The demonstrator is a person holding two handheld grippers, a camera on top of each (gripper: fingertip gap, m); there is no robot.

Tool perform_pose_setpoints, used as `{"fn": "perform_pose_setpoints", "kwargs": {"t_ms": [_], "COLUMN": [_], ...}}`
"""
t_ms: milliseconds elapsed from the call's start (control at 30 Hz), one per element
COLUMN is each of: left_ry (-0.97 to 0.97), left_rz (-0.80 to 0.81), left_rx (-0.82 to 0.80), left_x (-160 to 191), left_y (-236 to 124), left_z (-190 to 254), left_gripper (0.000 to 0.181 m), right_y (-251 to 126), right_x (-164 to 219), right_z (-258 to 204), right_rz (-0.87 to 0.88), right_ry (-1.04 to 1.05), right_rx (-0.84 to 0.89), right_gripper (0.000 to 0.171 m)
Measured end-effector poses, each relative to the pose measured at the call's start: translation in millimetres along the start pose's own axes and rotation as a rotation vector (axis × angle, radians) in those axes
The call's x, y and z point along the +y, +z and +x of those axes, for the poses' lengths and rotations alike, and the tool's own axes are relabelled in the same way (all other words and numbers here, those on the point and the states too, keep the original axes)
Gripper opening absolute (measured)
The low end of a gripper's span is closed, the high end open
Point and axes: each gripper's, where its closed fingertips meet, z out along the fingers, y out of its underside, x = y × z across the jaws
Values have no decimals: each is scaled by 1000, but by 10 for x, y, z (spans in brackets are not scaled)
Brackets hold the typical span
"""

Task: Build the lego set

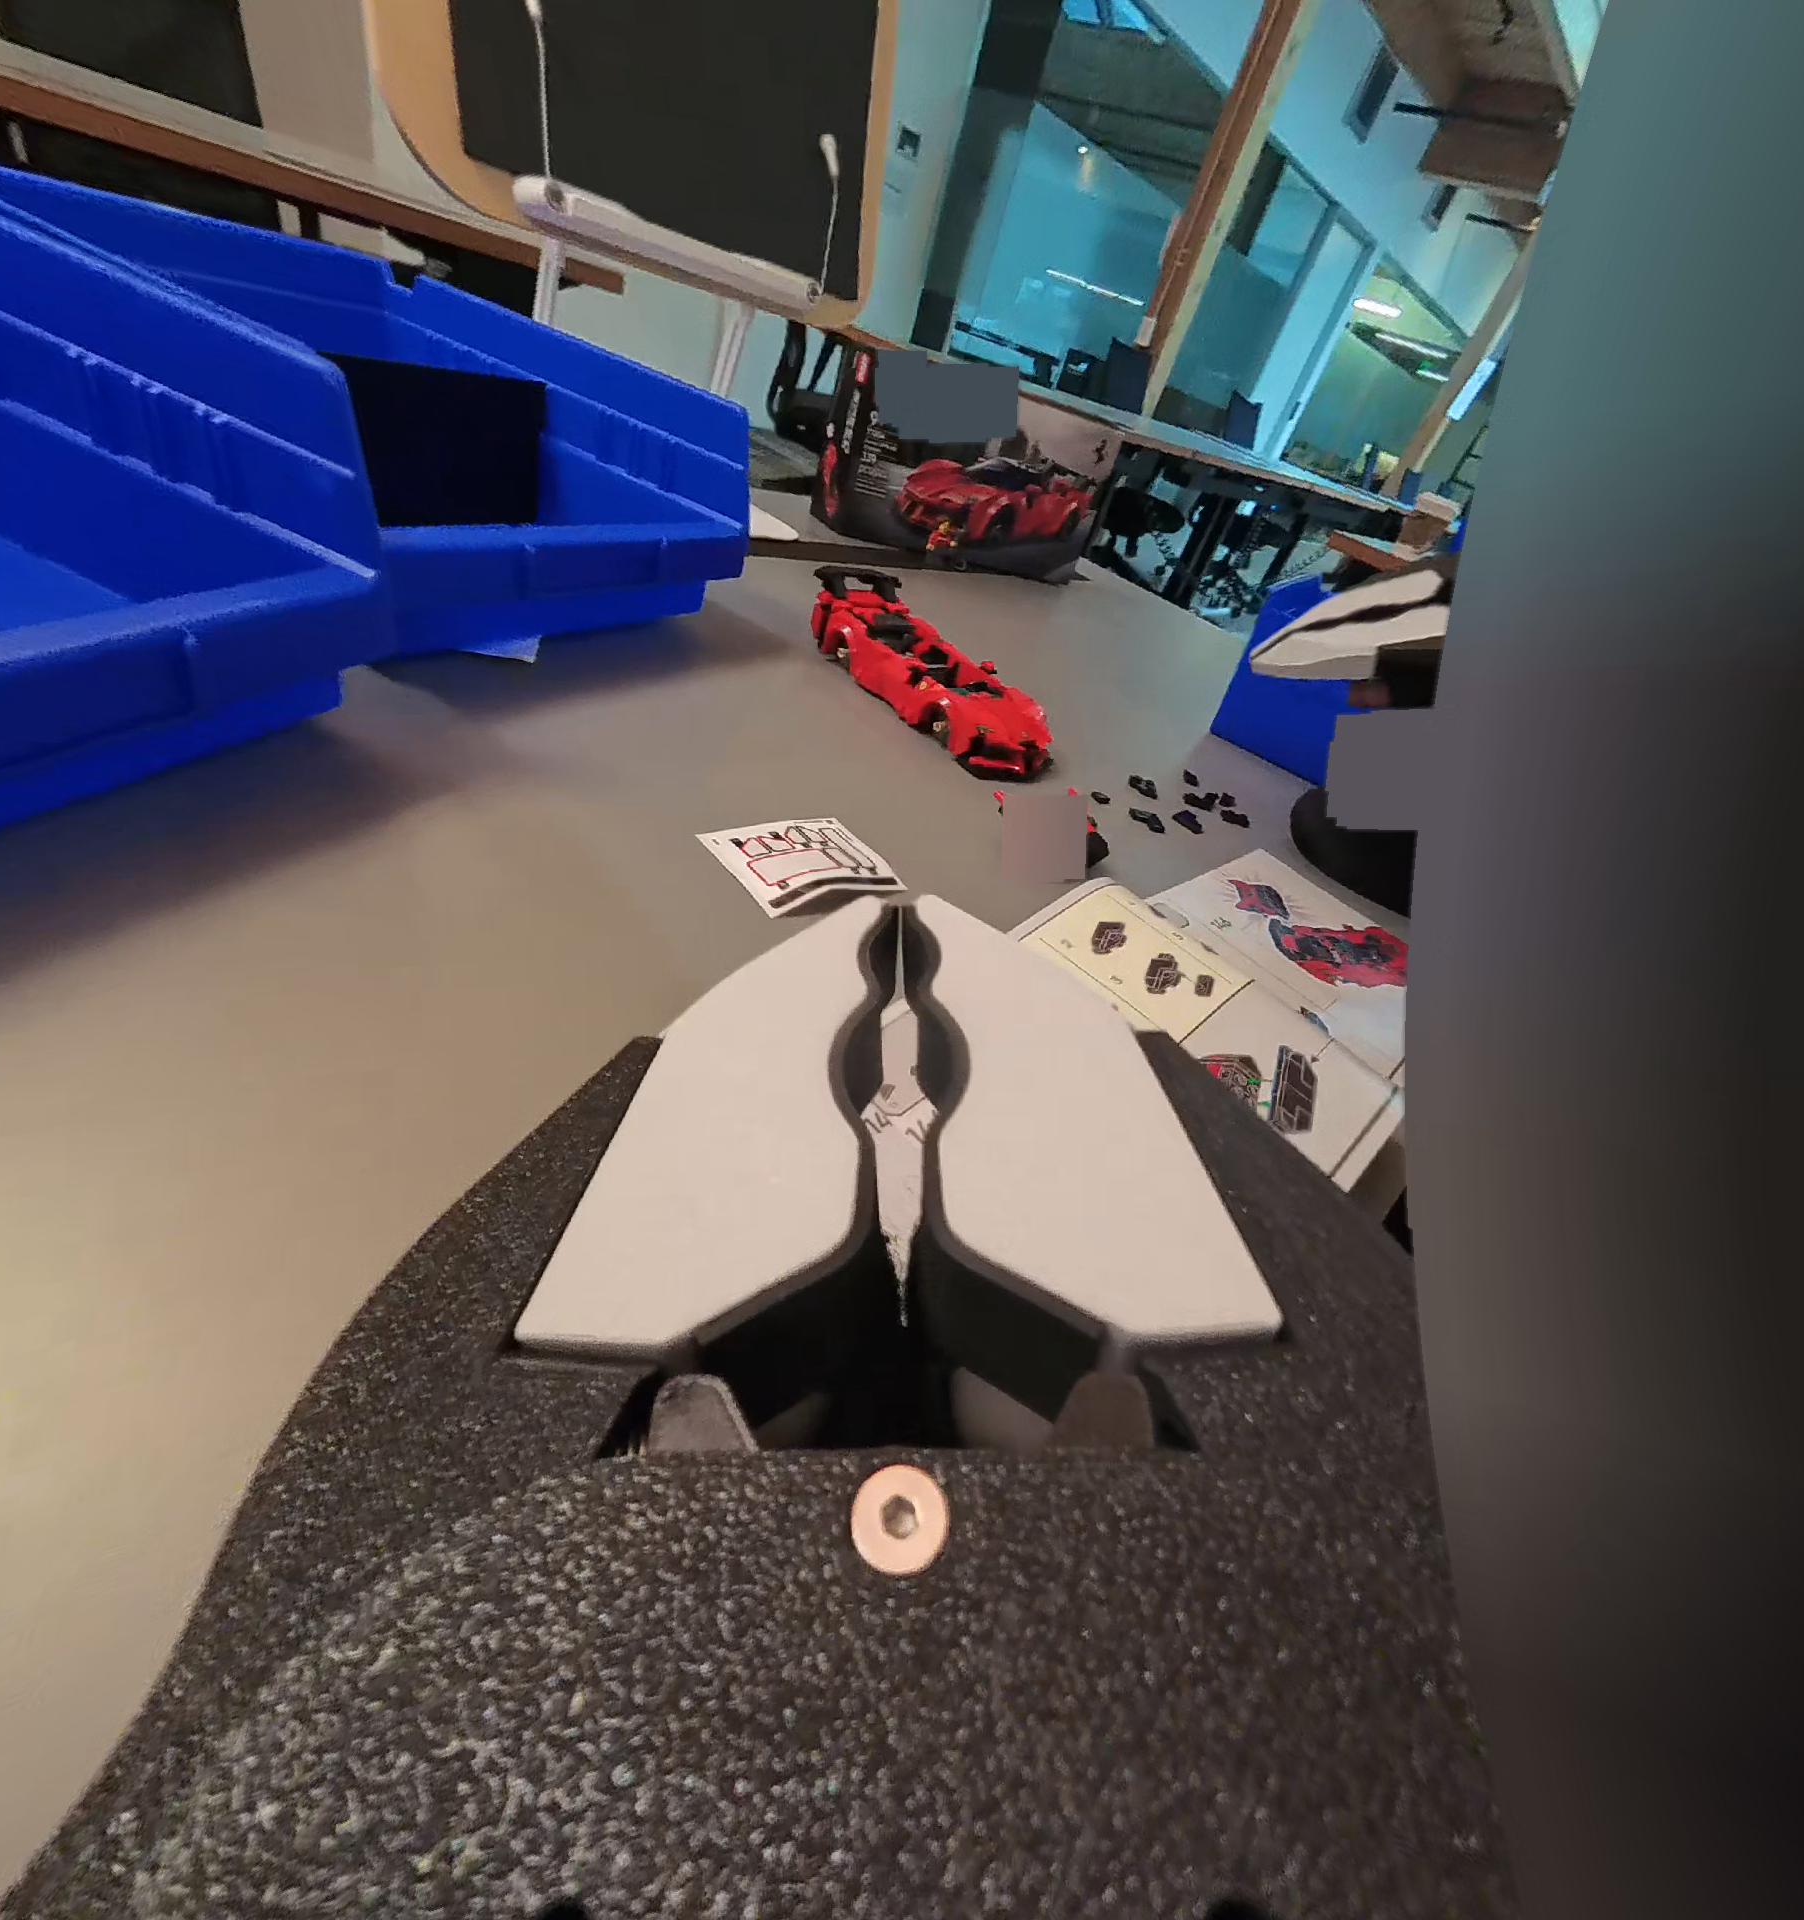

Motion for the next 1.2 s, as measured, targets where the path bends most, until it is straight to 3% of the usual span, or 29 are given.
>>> {"fn": "perform_pose_setpoints", "kwargs": {"t_ms": [300, 567, 733, 1000, 1200], "left_ry": [-116, -188, -234, -223, -234], "left_rz": [67, 80, 71, 51, 31], "left_rx": [134, 207, 236, 211, 200], "left_x": [-29, -49, -44, -16, 9], "left_y": [-31, -55, -50, -31, -9], "left_z": [-44, -39, -51, -60, -77], "left_gripper": [1, 1, 1, 1, 1], "right_y": [241, 47, 3, 84, 171], "right_x": [50, 383, 611, 903, 924], "right_z": [-138, 160, 288, 206, 124], "right_rz": [-123, -313, -405, -492, -445], "right_ry": [-18, 29, -86, -128, -90], "right_rx": [-72, -128, -176, -283, -337], "right_gripper": [7, 15, 15, 8, 11]}}
